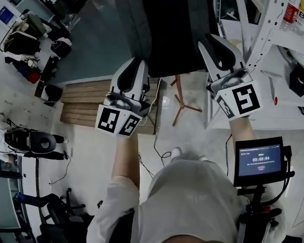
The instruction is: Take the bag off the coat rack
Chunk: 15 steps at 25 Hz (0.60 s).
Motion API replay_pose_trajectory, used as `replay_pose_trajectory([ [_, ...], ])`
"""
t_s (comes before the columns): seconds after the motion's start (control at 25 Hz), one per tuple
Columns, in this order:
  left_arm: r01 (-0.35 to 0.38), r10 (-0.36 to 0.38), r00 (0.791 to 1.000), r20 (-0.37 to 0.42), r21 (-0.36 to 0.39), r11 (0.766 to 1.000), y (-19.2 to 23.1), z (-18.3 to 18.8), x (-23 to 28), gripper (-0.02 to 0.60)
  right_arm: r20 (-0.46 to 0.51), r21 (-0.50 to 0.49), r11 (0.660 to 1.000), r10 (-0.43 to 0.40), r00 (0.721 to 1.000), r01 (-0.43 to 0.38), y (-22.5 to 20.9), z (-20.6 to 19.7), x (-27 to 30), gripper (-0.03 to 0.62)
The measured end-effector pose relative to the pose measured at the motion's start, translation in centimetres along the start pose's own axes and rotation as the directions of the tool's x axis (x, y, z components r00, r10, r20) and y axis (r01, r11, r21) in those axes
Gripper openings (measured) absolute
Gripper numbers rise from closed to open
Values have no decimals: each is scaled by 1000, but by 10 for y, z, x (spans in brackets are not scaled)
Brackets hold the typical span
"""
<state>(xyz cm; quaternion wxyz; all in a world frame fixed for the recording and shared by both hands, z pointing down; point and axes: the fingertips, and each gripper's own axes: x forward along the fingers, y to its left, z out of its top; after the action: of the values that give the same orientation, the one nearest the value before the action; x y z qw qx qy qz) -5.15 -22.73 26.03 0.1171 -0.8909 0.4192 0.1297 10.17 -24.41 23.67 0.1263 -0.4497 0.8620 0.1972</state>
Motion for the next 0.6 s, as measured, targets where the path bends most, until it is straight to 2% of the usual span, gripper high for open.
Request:
replay_pose_trajectory([
  [0.08,-38,37,999,31,46,998,26,21,4,52,19,-45,999,1,1000,0,-7,20,21,133],
  [0.16,-54,51,997,55,69,996,49,39,7,116,26,-94,995,18,999,-15,-12,38,41,190],
  [0.24,-56,51,995,82,56,997,72,54,11,147,31,-158,987,38,999,-33,-18,57,59,190],
  [0.36,-37,34,995,98,22,999,103,65,26,154,42,-278,961,19,999,-7,-36,95,90,190],
  [0.48,13,-13,998,65,-2,1000,118,64,51,173,44,-358,933,-15,999,30,-59,134,127,190],
  [0.6,50,-49,998,35,-24,998,122,60,76,186,-32,-399,917,-29,999,14,-80,150,167,190],
])
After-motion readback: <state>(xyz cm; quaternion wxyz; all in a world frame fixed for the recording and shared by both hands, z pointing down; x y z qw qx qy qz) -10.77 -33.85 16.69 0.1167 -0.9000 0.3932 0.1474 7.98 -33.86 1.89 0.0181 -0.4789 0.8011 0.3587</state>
